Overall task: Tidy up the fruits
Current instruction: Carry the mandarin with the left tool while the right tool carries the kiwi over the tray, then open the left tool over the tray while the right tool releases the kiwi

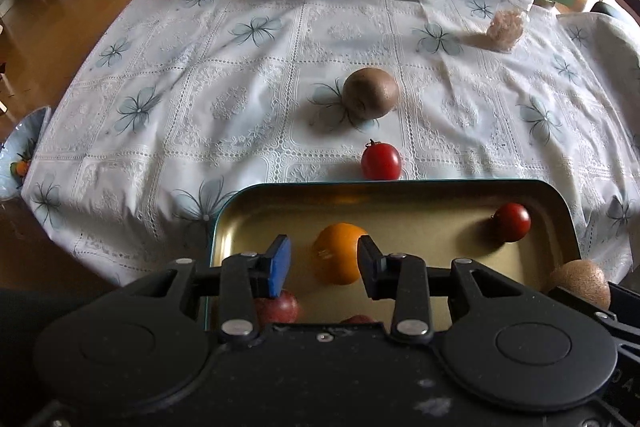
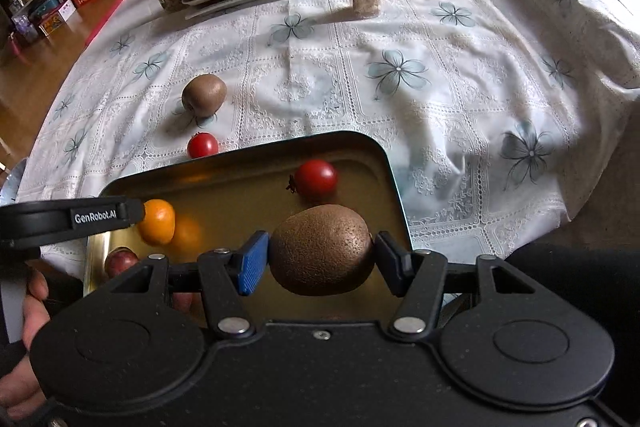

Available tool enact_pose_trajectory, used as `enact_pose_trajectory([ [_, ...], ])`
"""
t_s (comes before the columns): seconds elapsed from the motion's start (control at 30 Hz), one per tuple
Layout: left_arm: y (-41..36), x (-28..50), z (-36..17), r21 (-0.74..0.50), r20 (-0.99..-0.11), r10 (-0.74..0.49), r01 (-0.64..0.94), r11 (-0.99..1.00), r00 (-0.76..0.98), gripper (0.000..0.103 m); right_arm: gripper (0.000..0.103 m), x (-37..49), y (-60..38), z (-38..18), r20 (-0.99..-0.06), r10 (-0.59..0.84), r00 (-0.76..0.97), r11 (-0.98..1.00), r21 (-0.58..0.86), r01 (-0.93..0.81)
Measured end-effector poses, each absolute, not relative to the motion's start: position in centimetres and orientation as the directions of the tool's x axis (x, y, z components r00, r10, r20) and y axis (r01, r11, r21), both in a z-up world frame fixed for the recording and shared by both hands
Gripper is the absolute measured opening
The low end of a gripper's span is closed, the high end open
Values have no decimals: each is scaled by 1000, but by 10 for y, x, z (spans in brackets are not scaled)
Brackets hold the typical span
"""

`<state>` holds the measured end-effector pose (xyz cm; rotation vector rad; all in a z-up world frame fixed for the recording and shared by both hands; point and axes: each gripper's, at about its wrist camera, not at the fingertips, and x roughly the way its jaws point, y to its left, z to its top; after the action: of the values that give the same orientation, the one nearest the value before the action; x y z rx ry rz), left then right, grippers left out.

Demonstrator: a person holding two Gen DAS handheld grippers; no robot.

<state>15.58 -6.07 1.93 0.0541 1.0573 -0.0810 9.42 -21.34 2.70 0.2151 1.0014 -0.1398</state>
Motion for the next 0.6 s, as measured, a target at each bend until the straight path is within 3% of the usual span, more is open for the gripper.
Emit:
enact_pose_trajectory([
  [0.6, -32, 104, 3, -16, -867, -57, 87, 996, 495, 38, 62, 93, -196, 18, -858, -24, 513, 984, 70, 163],
])
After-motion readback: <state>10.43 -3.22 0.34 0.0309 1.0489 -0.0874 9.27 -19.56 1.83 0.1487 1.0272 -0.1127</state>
